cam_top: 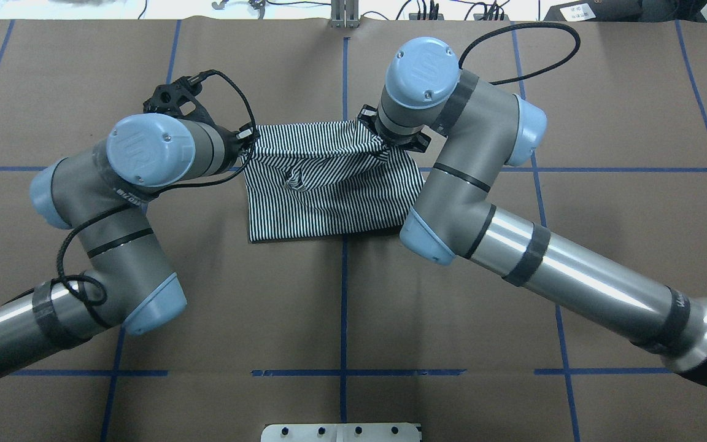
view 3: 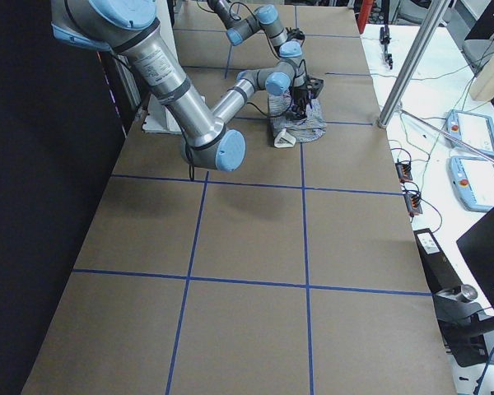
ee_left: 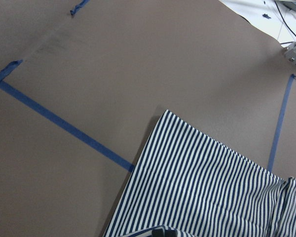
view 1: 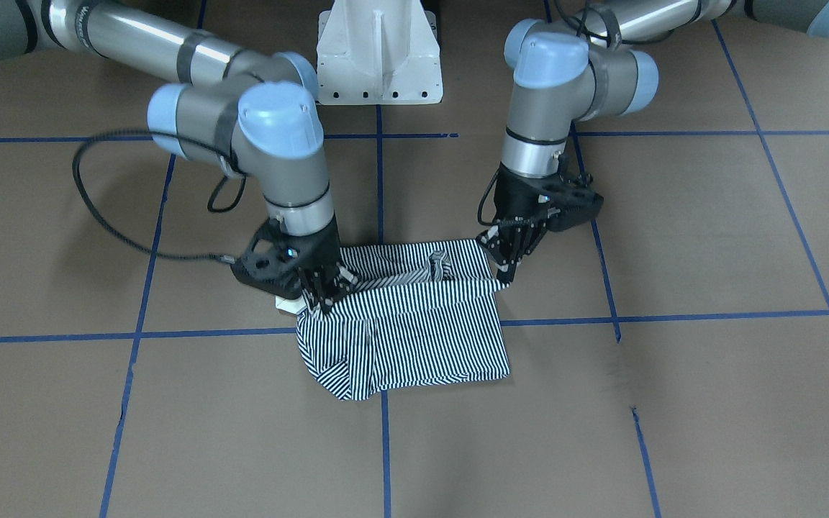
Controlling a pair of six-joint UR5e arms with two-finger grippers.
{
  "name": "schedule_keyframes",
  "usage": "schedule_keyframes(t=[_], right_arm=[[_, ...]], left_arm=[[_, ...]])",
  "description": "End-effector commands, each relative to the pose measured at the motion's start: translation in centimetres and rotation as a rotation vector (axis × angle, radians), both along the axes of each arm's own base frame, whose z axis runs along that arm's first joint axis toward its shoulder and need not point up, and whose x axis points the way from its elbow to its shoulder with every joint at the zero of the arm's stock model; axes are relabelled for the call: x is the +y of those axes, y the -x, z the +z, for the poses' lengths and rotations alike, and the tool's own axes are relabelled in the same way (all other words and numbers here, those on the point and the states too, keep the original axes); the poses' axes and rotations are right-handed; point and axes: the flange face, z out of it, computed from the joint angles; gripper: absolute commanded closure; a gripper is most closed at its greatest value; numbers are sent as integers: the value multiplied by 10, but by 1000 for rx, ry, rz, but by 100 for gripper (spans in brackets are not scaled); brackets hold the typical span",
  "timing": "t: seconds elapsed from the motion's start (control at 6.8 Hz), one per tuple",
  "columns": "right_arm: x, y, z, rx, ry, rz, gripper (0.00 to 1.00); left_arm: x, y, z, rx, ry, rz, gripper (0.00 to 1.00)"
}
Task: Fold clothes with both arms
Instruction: 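Grasp the near edge with both grippers and fold it away from the robot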
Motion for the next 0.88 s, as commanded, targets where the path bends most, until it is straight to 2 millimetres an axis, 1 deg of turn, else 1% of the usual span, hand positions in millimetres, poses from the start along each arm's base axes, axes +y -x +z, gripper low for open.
schedule_keyframes(t=[0.0, 0.15, 0.29, 0.44, 0.59, 0.74], right_arm=[[-78, 17, 26, 21, -67, -62, 1], [-88, 6, 15, 25, -105, -77, 0], [-99, -8, 16, 31, -115, -70, 0], [-108, -23, 26, 43, -136, -95, 0], [-112, -33, 27, 41, -138, -93, 0], [-107, -56, 40, 34, -161, -87, 0]], left_arm=[[-93, -9, 53, -75, -106, -7, 55], [-102, 9, 66, -79, -146, -13, 45], [-95, 17, 72, -72, -151, -11, 31], [-88, 23, 47, -34, -181, -14, 30], [-78, 35, 21, 7, -211, -21, 30], [-61, 47, 12, 43, -226, 2, 31]])
